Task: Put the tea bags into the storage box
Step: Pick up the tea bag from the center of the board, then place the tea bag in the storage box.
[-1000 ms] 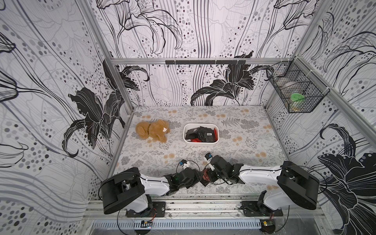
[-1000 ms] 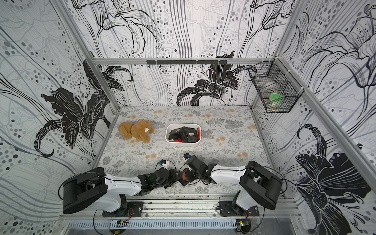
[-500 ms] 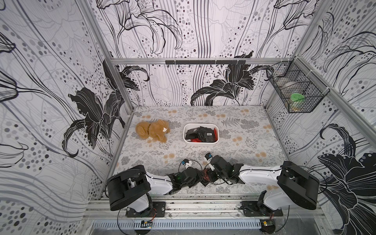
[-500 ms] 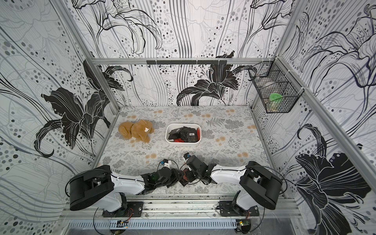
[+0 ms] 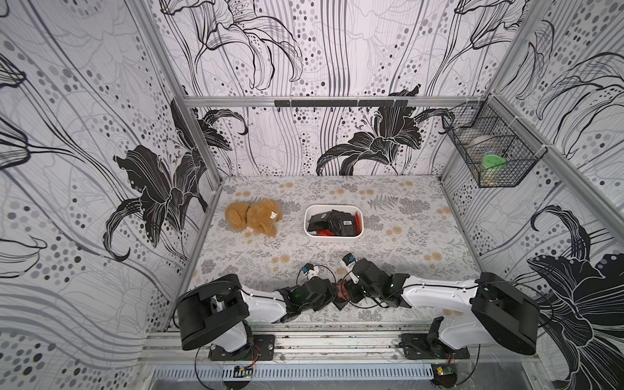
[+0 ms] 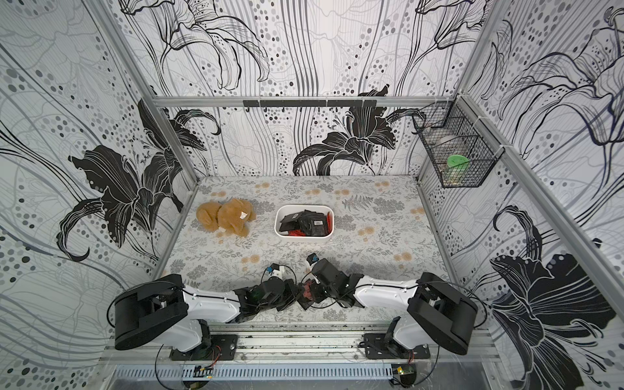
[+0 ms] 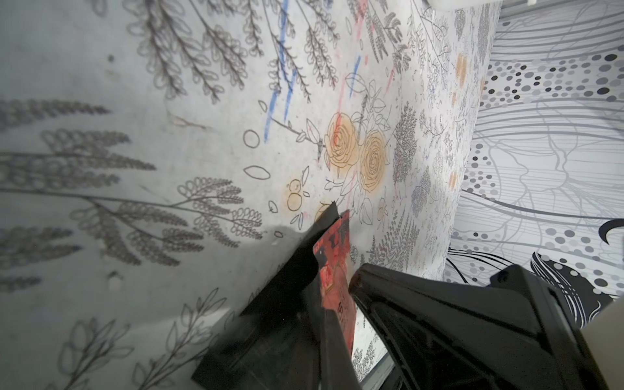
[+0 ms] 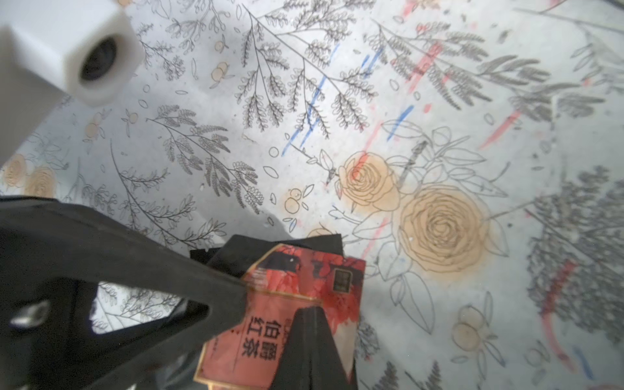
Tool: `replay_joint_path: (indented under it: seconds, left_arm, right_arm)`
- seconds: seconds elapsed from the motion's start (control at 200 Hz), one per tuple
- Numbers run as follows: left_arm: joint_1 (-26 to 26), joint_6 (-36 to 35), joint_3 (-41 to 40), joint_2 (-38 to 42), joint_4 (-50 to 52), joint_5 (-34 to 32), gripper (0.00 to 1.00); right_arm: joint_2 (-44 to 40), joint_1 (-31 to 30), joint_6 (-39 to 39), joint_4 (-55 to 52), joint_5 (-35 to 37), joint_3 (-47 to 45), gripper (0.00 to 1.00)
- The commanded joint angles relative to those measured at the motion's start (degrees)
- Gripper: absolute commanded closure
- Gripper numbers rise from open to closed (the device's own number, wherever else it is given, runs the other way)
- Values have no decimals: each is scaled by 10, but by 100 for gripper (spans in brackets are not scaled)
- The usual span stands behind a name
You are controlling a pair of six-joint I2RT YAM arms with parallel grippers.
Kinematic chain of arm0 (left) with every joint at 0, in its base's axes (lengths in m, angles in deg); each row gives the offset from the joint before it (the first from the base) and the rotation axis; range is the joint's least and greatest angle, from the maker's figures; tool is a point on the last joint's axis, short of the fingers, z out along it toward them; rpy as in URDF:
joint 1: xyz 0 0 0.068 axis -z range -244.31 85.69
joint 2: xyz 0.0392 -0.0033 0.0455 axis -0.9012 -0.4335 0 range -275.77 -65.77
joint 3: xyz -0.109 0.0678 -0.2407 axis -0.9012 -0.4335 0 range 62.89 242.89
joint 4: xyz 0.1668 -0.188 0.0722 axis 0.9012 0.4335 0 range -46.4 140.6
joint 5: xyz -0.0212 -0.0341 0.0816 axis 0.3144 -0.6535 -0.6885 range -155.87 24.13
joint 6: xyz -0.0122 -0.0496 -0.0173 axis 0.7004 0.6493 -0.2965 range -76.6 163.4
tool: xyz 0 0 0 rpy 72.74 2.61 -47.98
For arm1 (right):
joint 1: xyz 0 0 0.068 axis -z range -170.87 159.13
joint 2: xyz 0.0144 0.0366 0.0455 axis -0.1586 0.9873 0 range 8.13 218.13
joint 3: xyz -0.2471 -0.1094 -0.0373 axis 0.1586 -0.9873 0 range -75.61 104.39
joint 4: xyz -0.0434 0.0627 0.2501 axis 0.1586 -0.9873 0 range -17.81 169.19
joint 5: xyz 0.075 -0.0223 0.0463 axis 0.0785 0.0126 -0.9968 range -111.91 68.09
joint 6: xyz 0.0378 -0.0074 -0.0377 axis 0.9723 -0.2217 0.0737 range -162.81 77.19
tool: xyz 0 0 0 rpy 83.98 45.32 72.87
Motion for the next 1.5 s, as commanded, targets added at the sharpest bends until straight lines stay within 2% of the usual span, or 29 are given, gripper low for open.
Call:
replay_joint_path:
  seconds: [0.0,0.27,0.486,0.576,0.666,0.791,0.881,0.996,1.101,1.312,1.492]
  left_arm:
    - [-3,-53,29,30,29,14,100]
    - [-17,-184,128,134,291,-60,100]
    - [-52,-294,298,126,559,-222,100]
    - [-93,-343,357,96,600,-253,100]
    - [-139,-395,409,62,598,-259,100]
    - [-204,-439,492,3,573,-223,100]
    - [-240,-450,549,-50,542,-147,100]
    - [-256,-449,597,-113,476,-43,100]
    - [-258,-442,648,-180,444,22,100]
    - [-260,-417,716,-278,424,80,100]
    - [-260,-418,715,-302,402,73,100]
  right_arm:
    - [-45,-2,14,-31,83,-16,98]
    - [-212,-2,102,-119,292,-61,89]
    - [-359,-2,109,-107,306,-118,76]
    - [-388,-2,111,-105,311,-132,71]
    - [-389,-2,112,-102,309,-134,66]
    - [-364,-2,111,-108,307,-121,65]
    - [-348,-1,110,-109,304,-114,65]
    - [-343,-1,108,-110,302,-112,65]
    - [-349,-2,106,-105,298,-116,64]
    - [-364,-2,99,-96,288,-124,62]
    - [-359,-1,93,-88,278,-124,61]
